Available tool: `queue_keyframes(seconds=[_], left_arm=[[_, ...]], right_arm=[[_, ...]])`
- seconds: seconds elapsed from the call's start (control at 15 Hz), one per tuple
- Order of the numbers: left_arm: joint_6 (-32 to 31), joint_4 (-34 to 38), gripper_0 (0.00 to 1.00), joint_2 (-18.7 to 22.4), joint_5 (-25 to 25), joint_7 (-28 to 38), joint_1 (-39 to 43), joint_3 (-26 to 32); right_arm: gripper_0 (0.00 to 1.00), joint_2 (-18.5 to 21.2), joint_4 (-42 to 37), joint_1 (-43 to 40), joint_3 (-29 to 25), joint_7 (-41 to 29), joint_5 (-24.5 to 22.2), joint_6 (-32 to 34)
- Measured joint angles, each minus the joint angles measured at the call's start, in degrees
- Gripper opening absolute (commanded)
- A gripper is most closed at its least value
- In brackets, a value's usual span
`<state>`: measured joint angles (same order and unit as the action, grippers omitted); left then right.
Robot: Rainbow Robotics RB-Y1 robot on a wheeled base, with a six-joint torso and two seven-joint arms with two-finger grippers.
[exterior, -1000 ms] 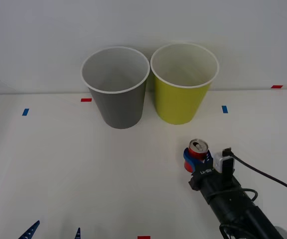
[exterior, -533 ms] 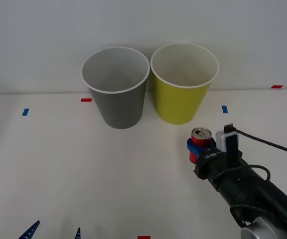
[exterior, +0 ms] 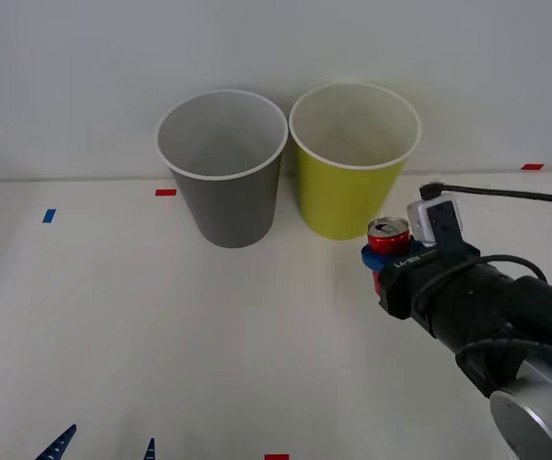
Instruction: Put cans in the gray bin and PET bottles in the light green bin.
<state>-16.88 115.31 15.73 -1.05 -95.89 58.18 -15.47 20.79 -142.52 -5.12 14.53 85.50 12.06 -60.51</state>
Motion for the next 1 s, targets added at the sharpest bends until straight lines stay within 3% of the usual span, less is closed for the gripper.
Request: queue_keyframes(seconds=[0.27,0.4,0.87,1.0], left_arm=[[0.0,0.0,1.00,0.0,0.0,0.0,0.0,0.0],[0.0,0.0,1.00,0.0,0.0,0.0,0.0,0.0],[0.0,0.0,1.00,0.0,0.0,0.0,0.0,0.0],[0.0,0.0,1.00,0.0,0.0,0.0,0.0,0.0]], right_arm=[[0.00,-1.7,-0.6,11.8,-3.4,-0.3,8.0,-10.3],[0.00,-2.6,0.7,16.9,-4.2,-0.3,10.6,-12.0],[0.00,-5.0,16.6,33.8,-5.4,0.3,21.3,-7.4],[0.00,-5.7,20.0,37.3,-5.4,0.4,22.4,-5.5]])
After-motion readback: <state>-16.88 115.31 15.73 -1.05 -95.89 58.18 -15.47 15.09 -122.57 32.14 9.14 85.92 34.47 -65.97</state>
